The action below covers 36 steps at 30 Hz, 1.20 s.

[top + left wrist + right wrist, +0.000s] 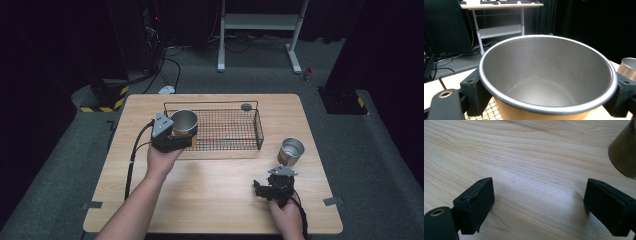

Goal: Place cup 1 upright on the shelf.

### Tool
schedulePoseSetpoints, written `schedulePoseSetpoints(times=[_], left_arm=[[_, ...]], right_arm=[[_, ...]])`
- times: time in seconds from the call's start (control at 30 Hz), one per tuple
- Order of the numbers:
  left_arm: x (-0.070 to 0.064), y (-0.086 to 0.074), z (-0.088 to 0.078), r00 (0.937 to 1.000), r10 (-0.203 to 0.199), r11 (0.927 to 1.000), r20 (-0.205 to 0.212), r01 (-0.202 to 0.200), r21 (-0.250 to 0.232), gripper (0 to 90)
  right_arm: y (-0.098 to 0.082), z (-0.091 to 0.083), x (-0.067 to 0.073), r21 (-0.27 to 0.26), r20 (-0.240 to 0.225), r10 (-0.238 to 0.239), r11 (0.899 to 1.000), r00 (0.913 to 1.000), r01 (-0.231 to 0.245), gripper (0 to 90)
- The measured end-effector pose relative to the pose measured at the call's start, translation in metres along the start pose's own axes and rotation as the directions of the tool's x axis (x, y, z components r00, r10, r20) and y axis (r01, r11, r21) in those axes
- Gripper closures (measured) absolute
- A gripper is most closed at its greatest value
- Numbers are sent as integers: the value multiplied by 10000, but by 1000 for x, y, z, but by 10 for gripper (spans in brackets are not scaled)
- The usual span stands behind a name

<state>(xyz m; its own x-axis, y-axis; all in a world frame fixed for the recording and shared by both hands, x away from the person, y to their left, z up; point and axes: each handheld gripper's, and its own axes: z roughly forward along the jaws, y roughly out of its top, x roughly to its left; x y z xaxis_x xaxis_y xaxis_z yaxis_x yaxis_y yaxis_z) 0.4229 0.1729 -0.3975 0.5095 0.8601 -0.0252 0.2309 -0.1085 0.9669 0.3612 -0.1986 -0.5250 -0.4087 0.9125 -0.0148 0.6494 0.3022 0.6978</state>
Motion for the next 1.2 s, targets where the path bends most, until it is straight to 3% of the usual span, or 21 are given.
schedulePoseSetpoints(times=[0.2,0.3,0.7,0.93,1.2], left_arm=[[3,0,8,10000,39,9999,-66,-38,151,134],[8,0,14,9998,-175,9997,-85,177,192,134],[22,6,33,9986,-353,9989,-388,365,303,134],[25,9,45,9983,-212,9990,-548,233,385,134],[32,8,55,9975,-442,9980,-558,466,419,134]], right_arm=[[0,0,0,-3,2,13,10000,10000,-13,95],[0,0,0,-5,0,13,10000,10000,-13,95],[0,0,0,11,3,29,10000,10000,-29,95],[0,0,0,10,2,30,10000,10000,-30,95],[0,0,0,10,5,31,10000,10000,-31,95]])
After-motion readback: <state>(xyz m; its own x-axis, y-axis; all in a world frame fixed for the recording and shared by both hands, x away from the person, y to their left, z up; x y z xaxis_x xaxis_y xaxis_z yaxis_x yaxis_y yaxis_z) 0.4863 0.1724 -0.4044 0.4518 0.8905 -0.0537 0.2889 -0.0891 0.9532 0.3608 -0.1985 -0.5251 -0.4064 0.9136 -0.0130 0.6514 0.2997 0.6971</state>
